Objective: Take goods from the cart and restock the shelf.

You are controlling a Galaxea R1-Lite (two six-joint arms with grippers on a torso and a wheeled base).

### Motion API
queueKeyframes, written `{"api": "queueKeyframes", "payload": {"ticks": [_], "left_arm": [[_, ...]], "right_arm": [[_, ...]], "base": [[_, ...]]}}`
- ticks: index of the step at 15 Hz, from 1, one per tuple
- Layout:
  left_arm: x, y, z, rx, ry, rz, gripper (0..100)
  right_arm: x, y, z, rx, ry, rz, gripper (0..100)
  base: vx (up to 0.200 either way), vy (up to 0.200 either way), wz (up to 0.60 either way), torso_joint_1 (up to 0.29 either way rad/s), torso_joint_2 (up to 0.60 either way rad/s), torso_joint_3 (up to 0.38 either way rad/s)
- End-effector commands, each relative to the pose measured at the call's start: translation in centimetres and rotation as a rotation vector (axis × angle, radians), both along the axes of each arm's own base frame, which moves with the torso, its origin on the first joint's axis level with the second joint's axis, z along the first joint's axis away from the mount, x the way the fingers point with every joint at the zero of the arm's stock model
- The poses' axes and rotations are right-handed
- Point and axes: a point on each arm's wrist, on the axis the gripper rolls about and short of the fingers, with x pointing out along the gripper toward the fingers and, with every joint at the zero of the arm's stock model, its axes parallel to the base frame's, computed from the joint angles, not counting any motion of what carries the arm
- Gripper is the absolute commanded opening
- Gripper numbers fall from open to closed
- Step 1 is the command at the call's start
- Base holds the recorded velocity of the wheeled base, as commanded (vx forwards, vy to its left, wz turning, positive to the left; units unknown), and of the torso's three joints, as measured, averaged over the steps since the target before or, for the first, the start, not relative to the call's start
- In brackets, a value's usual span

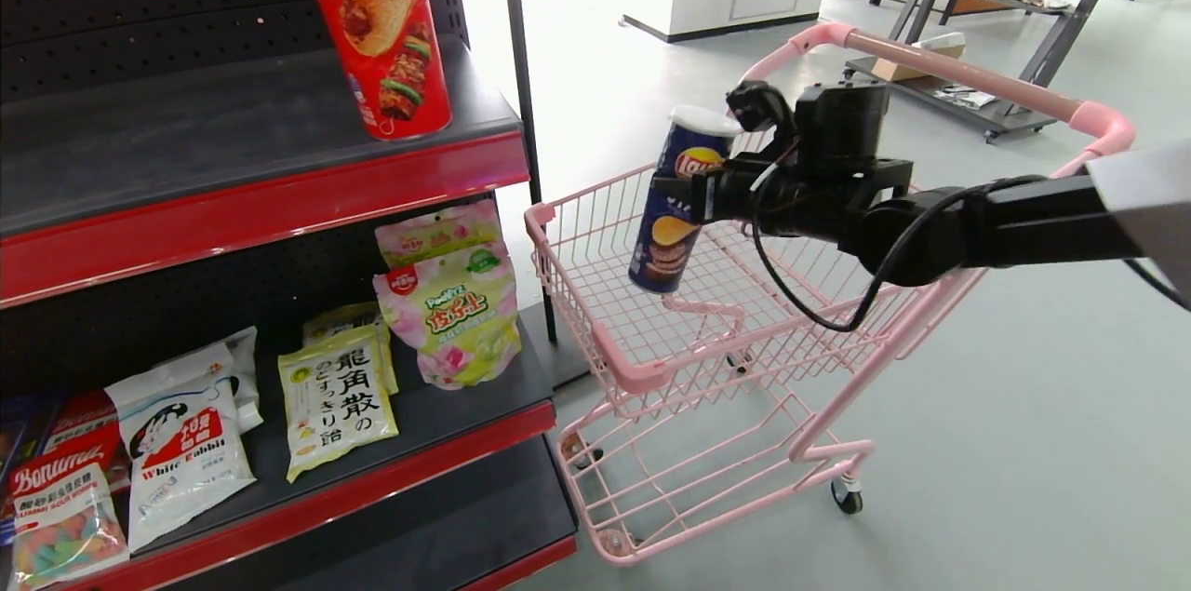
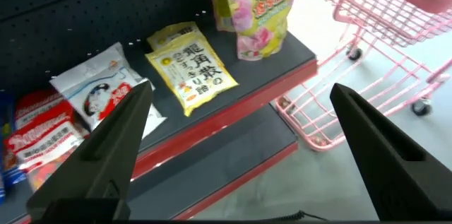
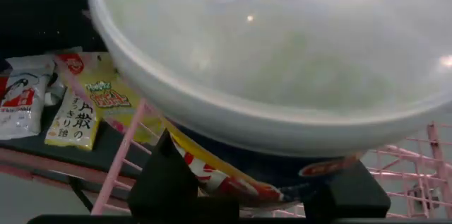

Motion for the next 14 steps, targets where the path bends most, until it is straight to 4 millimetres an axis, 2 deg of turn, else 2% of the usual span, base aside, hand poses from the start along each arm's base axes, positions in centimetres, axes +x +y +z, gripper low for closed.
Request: {"api": "queueKeyframes", "payload": {"ticks": [1,3,4,5,8,10,12,14], "left_arm": [[0.1,0.0,0.1,0.026,0.002,0.005,100],[0.3,-0.1,0.2,0.058,0.007,-0.014,100],[0.5,-0.1,0.3,0.060,0.018,-0.014,100],[0.7,-0.1,0.5,0.060,0.020,-0.016,100],[0.7,-0.1,1.0,0.099,0.003,-0.016,100],[0.7,-0.1,0.9,0.143,0.004,-0.020,100],[0.8,-0.1,0.8,0.166,0.005,-0.022,100],[0.7,-0.1,0.8,0.192,0.004,-0.002,100]], "right_arm": [[-8.9,-3.0,8.8,0.025,-0.118,-0.104,0],[-15.6,-5.2,10.2,-0.040,-0.047,-0.186,0],[-18.3,-6.3,10.1,-0.061,-0.017,-0.176,0],[-20.5,-7.1,9.6,-0.067,-0.012,-0.172,0],[-26.7,-10.0,6.1,-0.150,-0.018,-0.207,0],[-27.9,-11.2,5.2,-0.168,-0.020,-0.250,0],[-28.0,-11.9,4.7,-0.176,-0.008,-0.298,0],[-28.0,-11.9,4.7,-0.198,-0.020,-0.296,0]], "base": [[0.000,0.000,0.00,0.000,0.00,0.000],[0.000,0.000,0.00,0.000,0.00,0.000],[0.000,0.000,0.00,0.000,0.00,0.000],[0.000,0.000,0.00,0.000,0.00,0.000],[0.000,0.000,0.00,0.000,0.00,0.000],[0.000,0.000,0.00,0.000,0.00,0.000],[0.000,0.000,0.00,0.000,0.00,0.000],[-0.200,0.000,0.00,-0.002,0.00,0.002]]}}
